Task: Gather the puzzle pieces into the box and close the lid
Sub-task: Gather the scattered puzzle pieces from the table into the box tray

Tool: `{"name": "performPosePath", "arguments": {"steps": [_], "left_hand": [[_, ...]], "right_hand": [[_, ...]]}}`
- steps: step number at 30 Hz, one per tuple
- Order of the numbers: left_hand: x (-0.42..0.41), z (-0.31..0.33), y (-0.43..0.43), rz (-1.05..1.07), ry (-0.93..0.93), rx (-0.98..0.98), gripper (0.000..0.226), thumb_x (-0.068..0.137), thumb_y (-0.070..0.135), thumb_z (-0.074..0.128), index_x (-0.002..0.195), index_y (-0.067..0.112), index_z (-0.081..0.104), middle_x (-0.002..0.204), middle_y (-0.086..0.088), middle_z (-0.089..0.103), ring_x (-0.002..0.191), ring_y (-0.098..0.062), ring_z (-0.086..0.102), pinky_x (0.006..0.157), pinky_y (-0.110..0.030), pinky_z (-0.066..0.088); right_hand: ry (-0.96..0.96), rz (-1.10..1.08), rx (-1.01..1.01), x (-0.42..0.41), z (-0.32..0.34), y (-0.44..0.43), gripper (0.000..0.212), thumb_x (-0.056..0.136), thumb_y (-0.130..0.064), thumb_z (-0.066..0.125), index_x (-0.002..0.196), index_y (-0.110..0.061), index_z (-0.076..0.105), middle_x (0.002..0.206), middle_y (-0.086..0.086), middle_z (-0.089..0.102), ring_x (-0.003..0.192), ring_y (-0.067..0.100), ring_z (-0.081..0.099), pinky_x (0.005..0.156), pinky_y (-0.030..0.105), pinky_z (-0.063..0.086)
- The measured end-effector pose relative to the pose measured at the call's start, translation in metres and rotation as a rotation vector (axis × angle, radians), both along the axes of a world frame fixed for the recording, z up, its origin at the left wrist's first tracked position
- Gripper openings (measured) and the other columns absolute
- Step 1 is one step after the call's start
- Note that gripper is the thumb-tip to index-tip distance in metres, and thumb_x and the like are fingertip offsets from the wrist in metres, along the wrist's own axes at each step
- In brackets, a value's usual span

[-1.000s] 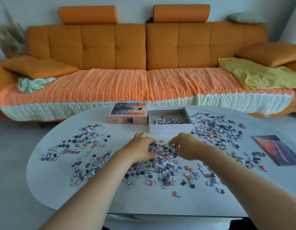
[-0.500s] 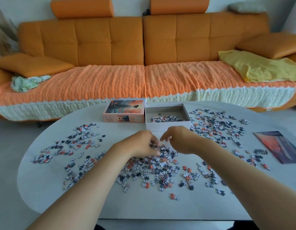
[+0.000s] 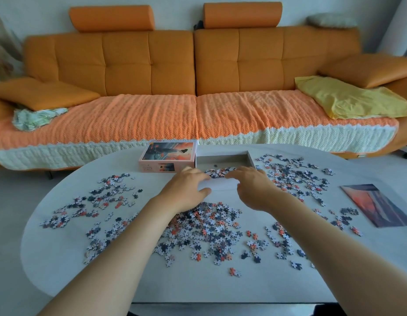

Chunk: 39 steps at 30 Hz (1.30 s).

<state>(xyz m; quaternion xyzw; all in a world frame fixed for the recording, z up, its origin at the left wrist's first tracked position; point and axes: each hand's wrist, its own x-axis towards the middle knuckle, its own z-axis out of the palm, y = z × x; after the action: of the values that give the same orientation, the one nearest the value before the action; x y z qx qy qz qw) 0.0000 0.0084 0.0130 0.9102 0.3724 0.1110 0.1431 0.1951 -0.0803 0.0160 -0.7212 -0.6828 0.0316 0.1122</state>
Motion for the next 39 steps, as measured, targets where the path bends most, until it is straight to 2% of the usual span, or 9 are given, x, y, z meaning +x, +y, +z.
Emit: {"name": "performPosePath", "arguments": {"steps": [7, 11, 13, 17, 20, 24, 31, 34, 39], "left_hand": [[-0.016, 0.005, -0.018, -0.065, -0.058, 0.135, 0.032, 0.090, 0.035, 0.064, 0.121, 0.027, 0.062, 0.122, 0.009, 0.053, 0.120, -0.013, 0.041, 0.099, -0.031, 0.037], [-0.020, 0.008, -0.029, -0.082, -0.148, 0.210, 0.016, 0.087, 0.029, 0.069, 0.101, 0.026, 0.062, 0.105, 0.011, 0.050, 0.102, -0.012, 0.049, 0.080, -0.029, 0.045], [-0.023, 0.003, -0.034, -0.084, -0.054, 0.077, 0.018, 0.089, 0.033, 0.065, 0.107, 0.029, 0.062, 0.110, 0.013, 0.052, 0.102, -0.011, 0.053, 0.078, -0.029, 0.046], [-0.027, -0.017, -0.036, -0.129, 0.179, -0.010, 0.052, 0.092, 0.042, 0.060, 0.141, 0.027, 0.048, 0.134, 0.009, 0.045, 0.126, -0.013, 0.039, 0.099, -0.038, 0.044], [-0.025, -0.021, -0.035, -0.112, 0.192, -0.026, 0.055, 0.094, 0.040, 0.058, 0.144, 0.023, 0.045, 0.134, 0.005, 0.045, 0.128, -0.016, 0.036, 0.104, -0.039, 0.039], [-0.023, -0.020, -0.033, -0.115, 0.098, -0.084, 0.041, 0.091, 0.030, 0.065, 0.132, 0.025, 0.059, 0.116, 0.003, 0.052, 0.114, -0.016, 0.046, 0.094, -0.036, 0.045], [-0.017, -0.017, -0.031, -0.102, 0.145, -0.195, 0.050, 0.082, 0.048, 0.069, 0.128, 0.034, 0.057, 0.116, 0.006, 0.044, 0.109, -0.013, 0.046, 0.090, -0.036, 0.047], [-0.013, -0.014, -0.034, -0.098, 0.129, -0.177, 0.037, 0.085, 0.035, 0.070, 0.120, 0.028, 0.065, 0.112, 0.002, 0.051, 0.099, -0.016, 0.054, 0.084, -0.035, 0.050], [-0.010, -0.013, -0.035, -0.068, 0.024, -0.157, 0.024, 0.084, 0.027, 0.073, 0.107, 0.019, 0.068, 0.100, 0.003, 0.061, 0.092, -0.017, 0.059, 0.076, -0.028, 0.046]], "right_hand": [[-0.031, 0.074, 0.117, -0.014, 0.004, -0.023, 0.042, 0.092, -0.011, 0.049, 0.130, -0.028, 0.056, 0.129, -0.002, 0.054, 0.119, 0.020, 0.047, 0.103, 0.038, 0.037], [0.028, 0.162, 0.102, -0.029, 0.008, -0.029, 0.036, 0.089, -0.019, 0.059, 0.125, -0.023, 0.061, 0.119, -0.003, 0.058, 0.106, 0.018, 0.056, 0.093, 0.037, 0.049], [0.050, 0.161, -0.089, -0.037, 0.003, -0.031, 0.039, 0.091, -0.029, 0.061, 0.129, -0.023, 0.058, 0.125, -0.003, 0.057, 0.110, 0.017, 0.056, 0.096, 0.036, 0.049], [-0.006, 0.101, -0.263, -0.043, -0.013, -0.029, 0.053, 0.090, -0.042, 0.061, 0.136, -0.019, 0.049, 0.133, 0.001, 0.047, 0.121, 0.022, 0.042, 0.102, 0.041, 0.042], [0.037, 0.058, -0.277, -0.050, -0.015, -0.023, 0.037, 0.092, -0.036, 0.060, 0.124, -0.020, 0.056, 0.119, 0.005, 0.046, 0.113, 0.024, 0.042, 0.098, 0.039, 0.041], [0.092, 0.041, -0.283, -0.057, -0.012, -0.020, 0.019, 0.093, -0.029, 0.058, 0.110, -0.023, 0.065, 0.103, 0.004, 0.047, 0.095, 0.020, 0.044, 0.090, 0.034, 0.044], [0.113, 0.012, -0.338, -0.057, -0.010, -0.017, 0.035, 0.086, -0.041, 0.059, 0.116, -0.023, 0.058, 0.107, 0.004, 0.043, 0.098, 0.022, 0.046, 0.087, 0.035, 0.046], [0.102, 0.002, -0.326, -0.060, -0.007, -0.015, 0.022, 0.086, -0.030, 0.062, 0.103, -0.018, 0.068, 0.100, 0.005, 0.054, 0.082, 0.018, 0.053, 0.066, 0.025, 0.044], [0.203, -0.059, -0.253, -0.056, -0.004, -0.015, 0.020, 0.086, -0.021, 0.068, 0.105, -0.021, 0.075, 0.102, -0.001, 0.069, 0.084, 0.016, 0.063, 0.068, 0.020, 0.049]]}}
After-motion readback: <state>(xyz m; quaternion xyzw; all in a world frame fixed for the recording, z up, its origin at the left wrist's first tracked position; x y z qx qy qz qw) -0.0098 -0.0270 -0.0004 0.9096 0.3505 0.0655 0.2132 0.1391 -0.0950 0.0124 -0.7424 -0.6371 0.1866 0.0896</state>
